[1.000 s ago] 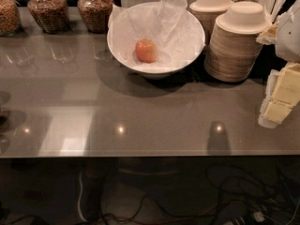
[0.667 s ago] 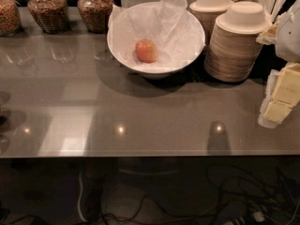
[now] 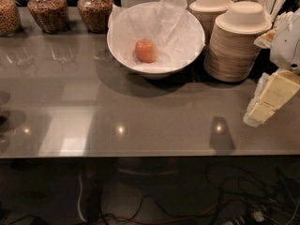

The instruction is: Pick apple from white bowl

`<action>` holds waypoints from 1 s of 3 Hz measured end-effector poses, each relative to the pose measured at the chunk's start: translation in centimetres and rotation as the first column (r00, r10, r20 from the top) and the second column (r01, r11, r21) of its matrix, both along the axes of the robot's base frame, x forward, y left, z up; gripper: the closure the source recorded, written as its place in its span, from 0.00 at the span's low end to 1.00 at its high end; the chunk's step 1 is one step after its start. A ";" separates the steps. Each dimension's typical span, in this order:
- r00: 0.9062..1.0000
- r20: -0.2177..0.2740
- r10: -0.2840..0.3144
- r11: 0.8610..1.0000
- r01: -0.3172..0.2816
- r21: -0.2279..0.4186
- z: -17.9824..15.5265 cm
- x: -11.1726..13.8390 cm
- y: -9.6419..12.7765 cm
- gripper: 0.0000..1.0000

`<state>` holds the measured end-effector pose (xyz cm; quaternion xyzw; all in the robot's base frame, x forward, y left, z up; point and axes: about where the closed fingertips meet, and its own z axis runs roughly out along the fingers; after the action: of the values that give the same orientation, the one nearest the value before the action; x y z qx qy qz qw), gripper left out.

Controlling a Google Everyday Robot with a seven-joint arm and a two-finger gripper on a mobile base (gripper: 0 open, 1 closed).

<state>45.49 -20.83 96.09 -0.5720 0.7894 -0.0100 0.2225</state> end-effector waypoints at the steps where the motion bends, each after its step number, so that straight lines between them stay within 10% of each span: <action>1: 0.994 0.093 -0.049 0.993 0.038 0.112 -0.7 3.3 1.4 0.00; 3: 0.952 0.282 -0.117 0.964 0.040 0.263 0.9 12.2 4.3 0.00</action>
Offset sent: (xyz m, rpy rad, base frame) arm 0.1363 0.0414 0.0123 0.3220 -0.3675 -0.1276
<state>57.74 -16.52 97.03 -0.4989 0.7643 -0.0030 0.4085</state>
